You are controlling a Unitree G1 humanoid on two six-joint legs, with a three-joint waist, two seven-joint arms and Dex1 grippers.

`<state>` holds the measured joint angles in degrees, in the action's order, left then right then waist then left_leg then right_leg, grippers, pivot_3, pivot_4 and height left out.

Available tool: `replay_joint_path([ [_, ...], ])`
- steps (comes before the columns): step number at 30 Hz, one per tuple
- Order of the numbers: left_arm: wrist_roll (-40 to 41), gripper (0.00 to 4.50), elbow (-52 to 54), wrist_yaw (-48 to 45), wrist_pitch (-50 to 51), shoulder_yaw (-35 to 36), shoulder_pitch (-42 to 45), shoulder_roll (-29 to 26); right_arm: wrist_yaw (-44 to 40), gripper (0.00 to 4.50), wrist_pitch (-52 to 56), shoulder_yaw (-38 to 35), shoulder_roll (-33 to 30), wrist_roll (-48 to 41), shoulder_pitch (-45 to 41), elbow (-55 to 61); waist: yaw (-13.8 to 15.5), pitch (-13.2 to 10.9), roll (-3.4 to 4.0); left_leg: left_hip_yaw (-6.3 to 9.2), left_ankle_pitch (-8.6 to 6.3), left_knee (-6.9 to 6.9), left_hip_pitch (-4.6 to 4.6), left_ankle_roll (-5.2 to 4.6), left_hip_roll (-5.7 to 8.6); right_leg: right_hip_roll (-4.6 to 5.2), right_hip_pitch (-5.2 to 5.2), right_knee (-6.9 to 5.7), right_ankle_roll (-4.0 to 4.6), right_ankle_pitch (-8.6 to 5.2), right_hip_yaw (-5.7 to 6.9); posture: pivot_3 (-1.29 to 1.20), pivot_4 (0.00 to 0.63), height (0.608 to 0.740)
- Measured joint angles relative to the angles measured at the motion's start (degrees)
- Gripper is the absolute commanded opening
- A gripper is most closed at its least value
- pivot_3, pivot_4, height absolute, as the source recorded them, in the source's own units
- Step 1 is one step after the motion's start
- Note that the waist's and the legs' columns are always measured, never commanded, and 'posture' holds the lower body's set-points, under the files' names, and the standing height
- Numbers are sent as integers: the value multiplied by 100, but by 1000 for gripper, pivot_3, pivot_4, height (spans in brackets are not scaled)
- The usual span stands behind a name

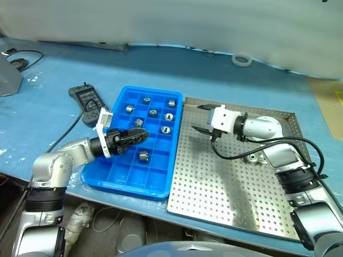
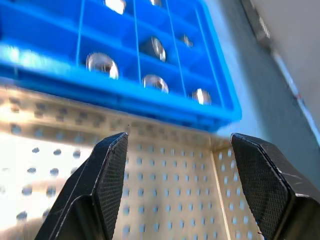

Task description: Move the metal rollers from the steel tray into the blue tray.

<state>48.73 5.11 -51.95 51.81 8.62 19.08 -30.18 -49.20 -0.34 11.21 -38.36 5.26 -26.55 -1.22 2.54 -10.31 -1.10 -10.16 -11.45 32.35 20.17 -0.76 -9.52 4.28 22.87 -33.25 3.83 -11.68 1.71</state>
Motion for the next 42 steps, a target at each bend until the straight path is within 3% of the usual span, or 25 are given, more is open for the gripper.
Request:
replay_joint_path([
  [7, 210, 2833, -500, 319, -163, 460, 1027, 352, -113, 3484, 358, -712, -809, -203, 1114, 373, 25, 0, 0, 0, -9, 6, -5, -9, 5, 2, -13, 8, 0, 0, -2, -70, 150, 740],
  [12, 193, 2833, -1071, 787, -371, 603, 1585, 913, 63, 3484, 489, -1295, -1346, -99, 1801, 299, -20, 0, 0, 0, -16, 10, -10, -1, 8, 2, -20, 16, -2, 0, -6, -123, 150, 740],
  [18, 23, 2833, -970, 603, -395, -58, 1567, 1261, 237, 3484, 451, -1671, -1544, -69, 2211, 60, -68, 0, -1, 0, -10, -1, -4, -22, 3, 0, -12, 23, -8, -4, 0, -163, 150, 740],
  [27, 2, 2833, -1144, 525, -450, -50, 1630, 1336, 370, 3484, 474, -1959, -1530, -283, 2569, 15, -153, 0, 0, -1, -18, 9, -3, -36, 8, 2, -25, 36, -9, -4, 0, -168, 150, 740],
  [35, -74, 2833, -1221, 495, -455, -34, 1599, 1334, -74, 3484, 1356, -2837, -1723, -1233, 2342, 191, -160, 1, 1, 0, -22, 8, -1, -43, 9, 3, -25, 40, -8, -4, 0, -165, 150, 740],
  [42, -94, 2833, -1219, 526, -454, -32, 1478, 1395, -633, 3484, 1777, -2954, -2180, -1494, 2828, 696, -123, 2, 2, 0, -25, 10, 2, -48, 9, 5, -30, 48, -9, -4, 4, -161, 150, 740],
])
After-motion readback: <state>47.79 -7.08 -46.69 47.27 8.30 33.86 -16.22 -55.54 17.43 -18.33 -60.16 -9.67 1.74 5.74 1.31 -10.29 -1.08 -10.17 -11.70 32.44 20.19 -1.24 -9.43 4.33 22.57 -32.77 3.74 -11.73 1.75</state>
